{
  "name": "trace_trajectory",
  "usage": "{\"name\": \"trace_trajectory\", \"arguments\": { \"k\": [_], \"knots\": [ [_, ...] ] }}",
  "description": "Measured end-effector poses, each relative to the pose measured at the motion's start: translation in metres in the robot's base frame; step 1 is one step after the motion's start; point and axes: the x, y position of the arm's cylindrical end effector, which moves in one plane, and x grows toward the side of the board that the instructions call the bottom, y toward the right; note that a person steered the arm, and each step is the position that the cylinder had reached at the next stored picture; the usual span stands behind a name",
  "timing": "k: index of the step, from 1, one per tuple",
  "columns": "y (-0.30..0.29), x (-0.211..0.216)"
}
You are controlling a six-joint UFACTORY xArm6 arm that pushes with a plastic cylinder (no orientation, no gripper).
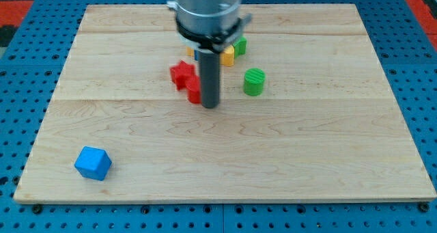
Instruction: Slide the yellow heart to the yellow hexagon
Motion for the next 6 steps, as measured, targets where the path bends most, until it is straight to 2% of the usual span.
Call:
{"name": "trace_trajectory", "arguments": {
  "k": [1, 2, 4, 6],
  "knots": [
    [0.000, -0.019],
    [0.044, -0.041],
    [0.062, -0.098],
    [0.007, -0.131]
  ]
}}
